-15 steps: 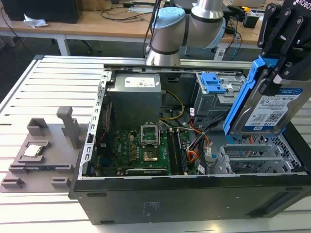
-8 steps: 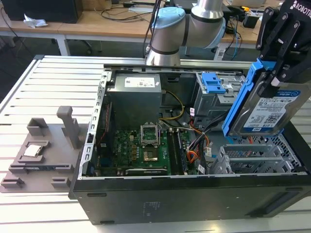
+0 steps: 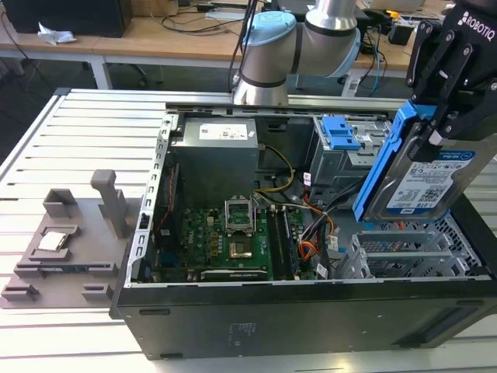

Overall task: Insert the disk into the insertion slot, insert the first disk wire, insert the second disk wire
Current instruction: 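Insert the disk into the insertion slot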

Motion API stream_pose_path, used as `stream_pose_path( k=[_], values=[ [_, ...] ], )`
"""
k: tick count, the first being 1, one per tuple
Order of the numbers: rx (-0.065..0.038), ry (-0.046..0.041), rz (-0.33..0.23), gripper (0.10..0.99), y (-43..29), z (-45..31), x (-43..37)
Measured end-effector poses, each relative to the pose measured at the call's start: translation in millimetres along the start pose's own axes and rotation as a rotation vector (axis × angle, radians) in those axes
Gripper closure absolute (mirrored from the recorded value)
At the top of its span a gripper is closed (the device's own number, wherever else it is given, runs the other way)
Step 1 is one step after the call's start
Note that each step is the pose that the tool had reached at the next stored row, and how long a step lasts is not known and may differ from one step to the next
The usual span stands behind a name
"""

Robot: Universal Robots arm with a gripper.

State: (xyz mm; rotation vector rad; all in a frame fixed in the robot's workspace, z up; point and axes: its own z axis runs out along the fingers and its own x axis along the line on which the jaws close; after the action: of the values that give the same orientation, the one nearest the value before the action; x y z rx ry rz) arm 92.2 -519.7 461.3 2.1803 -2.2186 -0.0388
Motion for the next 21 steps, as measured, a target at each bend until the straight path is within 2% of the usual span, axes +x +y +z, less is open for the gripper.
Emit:
stream_pose_path(
  k=[3,5,7,10,13,18,21],
  values=[
    [0.000,0.0024,-0.004,0.722,-0.3,1.2,5.8],
    [0.000,0.0046,-0.008,0.722,-0.9,2.6,14.5],
    [0.000,0.0057,-0.010,0.722,-1.5,3.6,17.6],
    [-0.002,0.0146,-0.026,0.722,-6.3,9.4,19.9],
    [-0.002,0.0144,-0.027,0.722,-6.5,12.2,25.9],
    [-0.002,0.0144,-0.024,0.722,-7.3,14.5,26.3],
    [-0.002,0.0161,-0.023,0.722,-7.5,14.5,20.4]
  ],
)
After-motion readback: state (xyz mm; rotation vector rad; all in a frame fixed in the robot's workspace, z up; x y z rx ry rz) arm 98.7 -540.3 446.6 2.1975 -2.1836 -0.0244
